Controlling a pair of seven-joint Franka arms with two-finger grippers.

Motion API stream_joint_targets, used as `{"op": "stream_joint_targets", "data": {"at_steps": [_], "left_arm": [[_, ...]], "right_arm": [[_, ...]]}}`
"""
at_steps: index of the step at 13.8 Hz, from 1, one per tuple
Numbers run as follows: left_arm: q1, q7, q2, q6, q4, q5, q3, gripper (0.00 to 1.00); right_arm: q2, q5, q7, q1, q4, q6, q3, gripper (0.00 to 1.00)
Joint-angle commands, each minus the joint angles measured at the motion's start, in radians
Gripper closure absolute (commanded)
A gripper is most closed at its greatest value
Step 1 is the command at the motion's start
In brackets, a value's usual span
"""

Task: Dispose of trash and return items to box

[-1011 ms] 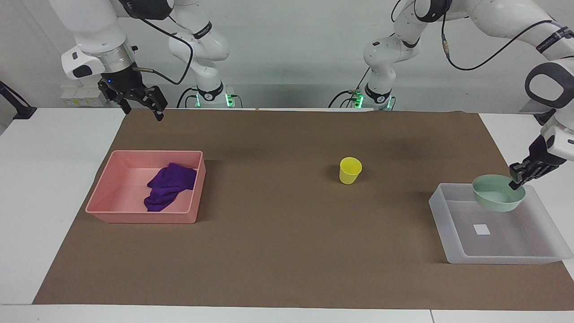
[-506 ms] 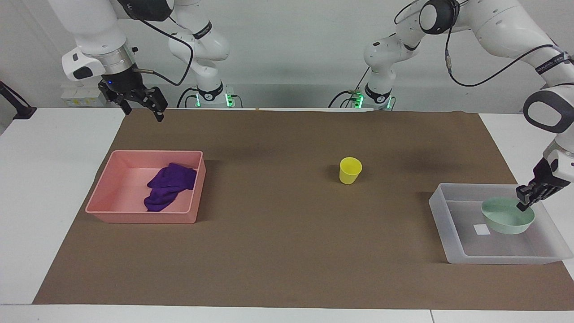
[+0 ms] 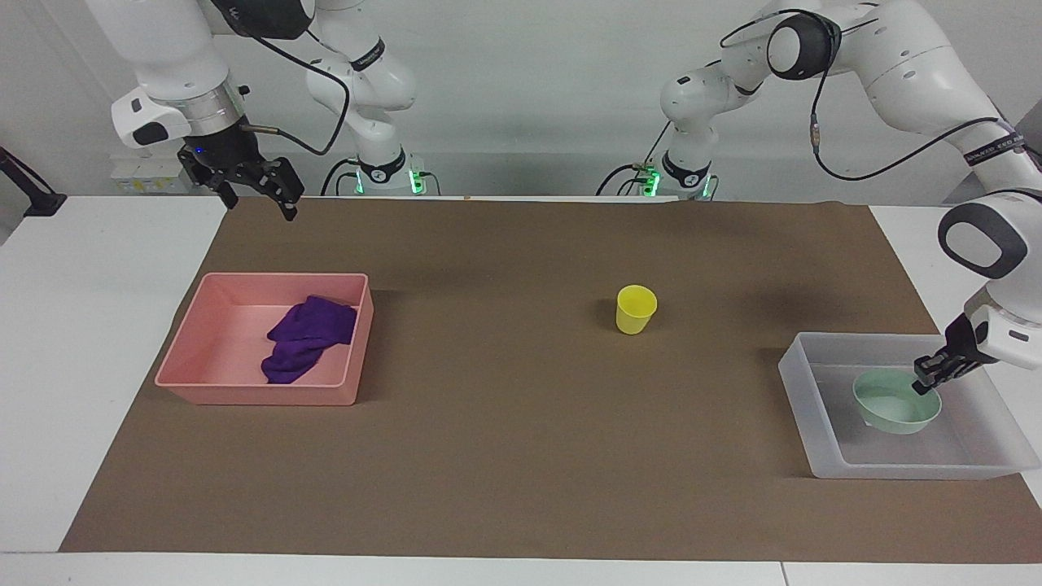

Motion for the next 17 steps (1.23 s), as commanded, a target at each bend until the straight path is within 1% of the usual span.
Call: {"op": "stream_joint_targets", "data": {"at_steps": [1, 6, 9, 15, 16, 17], "left_arm": [[0.012, 0.029, -0.005, -0.044, -0.001, -0.002, -0.006, 1.0], [0.02, 0.057, 0.012, -0.044, -0.008, -0.004, -0.006, 1.0], [0.026, 0.057, 0.037, -0.043, -0.021, -0.002, -0.006, 1.0], [0.024, 0.054, 0.054, -0.034, -0.03, 0.013, -0.003, 1.0], [0.026, 0.057, 0.054, -0.024, -0.025, 0.015, -0.003, 0.35], [0.026, 0.06, 0.055, -0.01, -0.025, 0.015, -0.003, 0.0]], "right_arm": [[-0.003, 0.014, -0.03, -0.013, -0.002, -0.015, 0.005, 0.0], [-0.003, 0.014, -0.024, -0.005, -0.007, -0.014, 0.005, 0.0], [-0.003, 0.014, -0.03, -0.007, -0.007, -0.014, 0.005, 0.0], [-0.004, 0.014, -0.03, -0.005, -0.007, -0.015, 0.005, 0.0], [-0.003, 0.014, -0.03, -0.005, -0.005, -0.015, 0.005, 0.0], [-0.003, 0.014, -0.029, -0.005, -0.005, -0.015, 0.005, 0.0]]}}
